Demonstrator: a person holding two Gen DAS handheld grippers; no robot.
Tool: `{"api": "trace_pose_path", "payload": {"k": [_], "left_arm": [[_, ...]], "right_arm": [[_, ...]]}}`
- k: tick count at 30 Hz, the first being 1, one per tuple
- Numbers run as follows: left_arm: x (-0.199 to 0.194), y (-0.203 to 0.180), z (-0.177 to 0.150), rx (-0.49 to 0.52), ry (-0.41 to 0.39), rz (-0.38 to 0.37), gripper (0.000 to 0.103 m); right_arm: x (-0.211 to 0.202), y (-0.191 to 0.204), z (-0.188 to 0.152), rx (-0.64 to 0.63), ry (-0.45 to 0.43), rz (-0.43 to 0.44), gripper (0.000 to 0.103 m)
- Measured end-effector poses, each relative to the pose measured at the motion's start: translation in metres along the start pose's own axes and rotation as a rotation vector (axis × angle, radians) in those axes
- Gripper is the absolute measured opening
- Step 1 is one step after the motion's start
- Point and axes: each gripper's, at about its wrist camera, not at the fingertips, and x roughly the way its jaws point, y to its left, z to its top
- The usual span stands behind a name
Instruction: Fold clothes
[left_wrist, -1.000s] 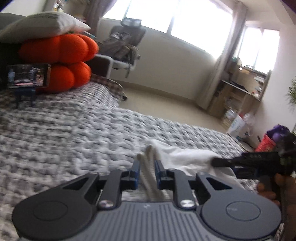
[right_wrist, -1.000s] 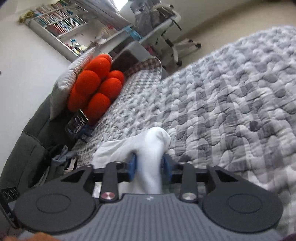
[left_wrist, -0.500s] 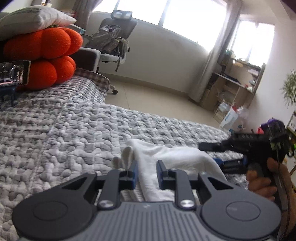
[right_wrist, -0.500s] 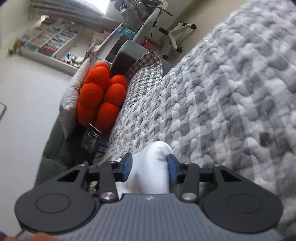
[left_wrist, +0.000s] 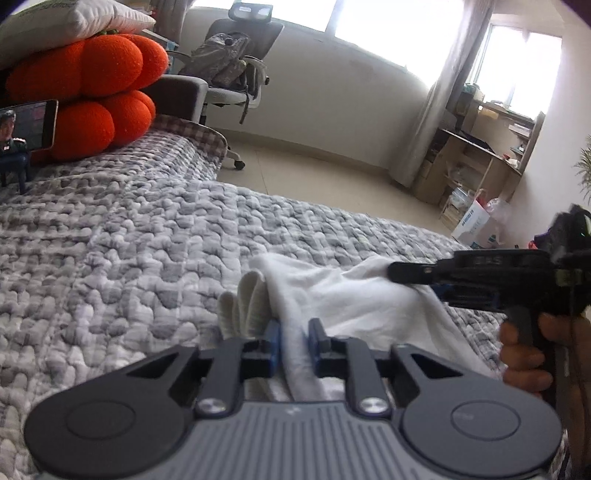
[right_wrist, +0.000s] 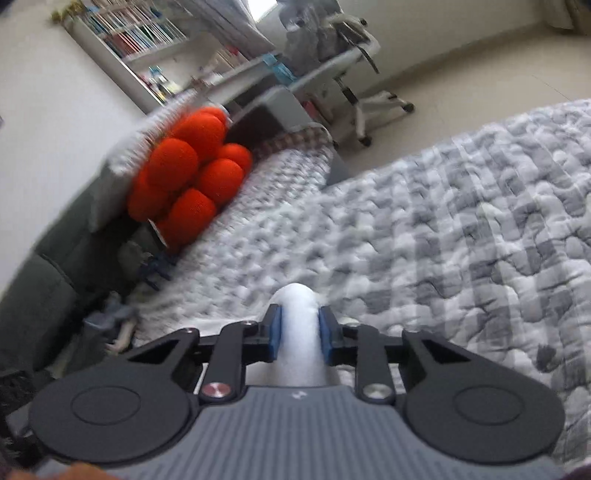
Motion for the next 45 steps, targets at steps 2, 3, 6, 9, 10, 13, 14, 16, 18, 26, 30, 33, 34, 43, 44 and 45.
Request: {"api": "trace_pose_path", "payload": {"k": [2, 3, 6, 9, 10, 13, 14, 16, 18, 26, 30, 33, 34, 43, 44, 45], "left_arm": [[-0.002, 0.0, -0.003, 0.006, -0.004, 0.002, 0.008], [-0.003, 0.002, -0.004, -0.002, -0.004, -0.002, 0.008], [-0.004, 0.002, -0.005, -0.005, -0.007, 0.0, 0.007], [-0.006, 0.001, -0.005, -0.004, -0.011, 0.004, 0.007], [-0.006, 0.001, -0.006, -0.006, -0.012, 0.004, 0.007], [-0.008, 0.004, -0.006, -0.017, -0.014, 0.002, 0.007], [-0.008, 0.004, -0.006, -0.018, -0.014, 0.001, 0.007], [-0.008, 0.004, -0.006, -0.019, -0.014, 0.0, 0.007], [-0.006, 0.004, -0.004, -0.021, -0.011, 0.0, 0.008], [-0.001, 0.003, 0.0, -0.04, 0.002, -0.011, 0.008], [0.001, 0.003, 0.001, -0.045, 0.006, -0.008, 0.008], [0.001, 0.003, -0.001, -0.048, 0.007, -0.008, 0.008], [0.001, 0.004, -0.001, -0.049, 0.006, -0.009, 0.008], [0.001, 0.006, 0.002, -0.063, 0.007, -0.008, 0.009], [0.001, 0.005, 0.003, -0.06, 0.004, -0.005, 0.008], [0.001, 0.004, 0.003, -0.055, 0.001, 0.0, 0.008]], "right_arm": [[0.001, 0.0, -0.001, -0.006, -0.002, -0.003, 0.026], [0.0, 0.0, 0.0, -0.009, -0.009, -0.006, 0.026], [0.001, 0.001, 0.004, -0.002, -0.04, -0.008, 0.026], [0.003, 0.001, 0.006, -0.006, -0.045, -0.012, 0.026], [0.003, 0.0, 0.006, -0.004, -0.044, -0.012, 0.026], [0.004, -0.004, 0.006, 0.027, -0.026, 0.021, 0.028], [0.006, -0.006, 0.007, 0.037, -0.017, 0.03, 0.028], [0.01, -0.006, 0.008, 0.038, -0.002, 0.018, 0.028], [0.013, -0.005, 0.008, 0.028, 0.006, 0.014, 0.028], [0.012, 0.007, 0.008, -0.04, -0.023, -0.022, 0.028], [0.015, 0.005, 0.008, -0.038, -0.019, -0.023, 0.028], [0.016, 0.005, 0.007, -0.053, -0.018, -0.044, 0.028], [0.016, 0.005, 0.007, -0.058, -0.023, -0.052, 0.028], [0.012, 0.005, 0.005, -0.097, -0.068, -0.103, 0.028], [0.012, 0.006, 0.004, -0.106, -0.069, -0.106, 0.028], [0.012, 0.007, 0.003, -0.111, -0.07, -0.105, 0.028]]}}
